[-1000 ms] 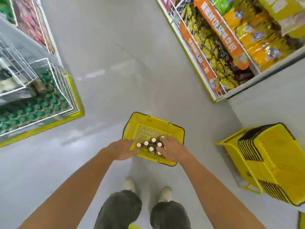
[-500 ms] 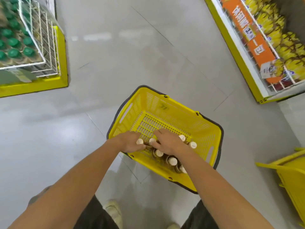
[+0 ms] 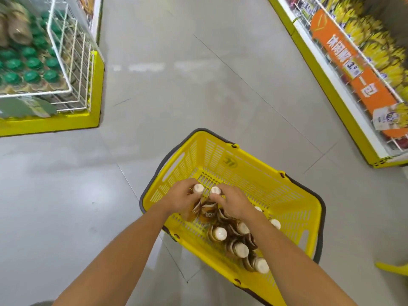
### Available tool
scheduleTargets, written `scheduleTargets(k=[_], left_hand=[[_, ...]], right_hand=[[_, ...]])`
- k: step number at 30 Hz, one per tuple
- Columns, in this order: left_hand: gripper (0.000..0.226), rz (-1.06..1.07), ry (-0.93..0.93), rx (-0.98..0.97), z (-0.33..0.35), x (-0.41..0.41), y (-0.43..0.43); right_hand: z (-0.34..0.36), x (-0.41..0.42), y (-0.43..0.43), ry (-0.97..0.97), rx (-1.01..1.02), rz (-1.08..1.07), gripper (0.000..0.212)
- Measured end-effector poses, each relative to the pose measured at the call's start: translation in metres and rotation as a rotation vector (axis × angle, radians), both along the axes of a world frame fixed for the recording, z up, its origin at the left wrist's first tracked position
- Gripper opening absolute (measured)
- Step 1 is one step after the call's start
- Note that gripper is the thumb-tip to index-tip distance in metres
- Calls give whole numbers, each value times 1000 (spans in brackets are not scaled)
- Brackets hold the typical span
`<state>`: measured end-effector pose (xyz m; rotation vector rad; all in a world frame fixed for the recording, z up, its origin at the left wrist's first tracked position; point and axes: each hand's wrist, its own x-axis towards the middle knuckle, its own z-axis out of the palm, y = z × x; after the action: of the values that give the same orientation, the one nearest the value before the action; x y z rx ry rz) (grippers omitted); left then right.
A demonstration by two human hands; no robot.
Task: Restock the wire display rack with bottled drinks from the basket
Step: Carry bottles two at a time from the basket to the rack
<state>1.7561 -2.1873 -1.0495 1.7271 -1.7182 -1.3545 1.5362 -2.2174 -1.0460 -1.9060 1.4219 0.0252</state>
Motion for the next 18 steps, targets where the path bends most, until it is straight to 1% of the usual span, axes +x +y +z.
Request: scheduleTargets(k=[2,4,7,8,9,11,12,15,16,18], left_hand=[[35,65,49,-3,-3,1,-4],[24,103,78,-13,7,2,-7],[20,134,146,-34,59,7,-15],[19,133,160,-41,89,9,-19],[18,129,176,-45,122,11,-23],[18,128,219,-56,202,17,-30],[18,129,229,-70,249,22,-33],[18,112,239,-124,400,41,-39],[18,113,239,-145,454,50,-39],[19,141,231,-192,562,70,-35]], right_hand=[[-1,0,-6,-90,3,-43,25],[10,-2,-10,-137,-30,-80,18],[66,-3,-14,-202,-104,-160,30],[96,-3,-17,-225,-96,-185,28],[131,-3,-19,-243,-89,-201,22],[210,1,-25,-273,-87,-201,27],[256,5,-29,-287,-97,-196,30],[407,26,-38,-358,-148,-175,25],[459,34,-42,-371,-168,-169,27],[562,56,-48,-398,-206,-150,37]])
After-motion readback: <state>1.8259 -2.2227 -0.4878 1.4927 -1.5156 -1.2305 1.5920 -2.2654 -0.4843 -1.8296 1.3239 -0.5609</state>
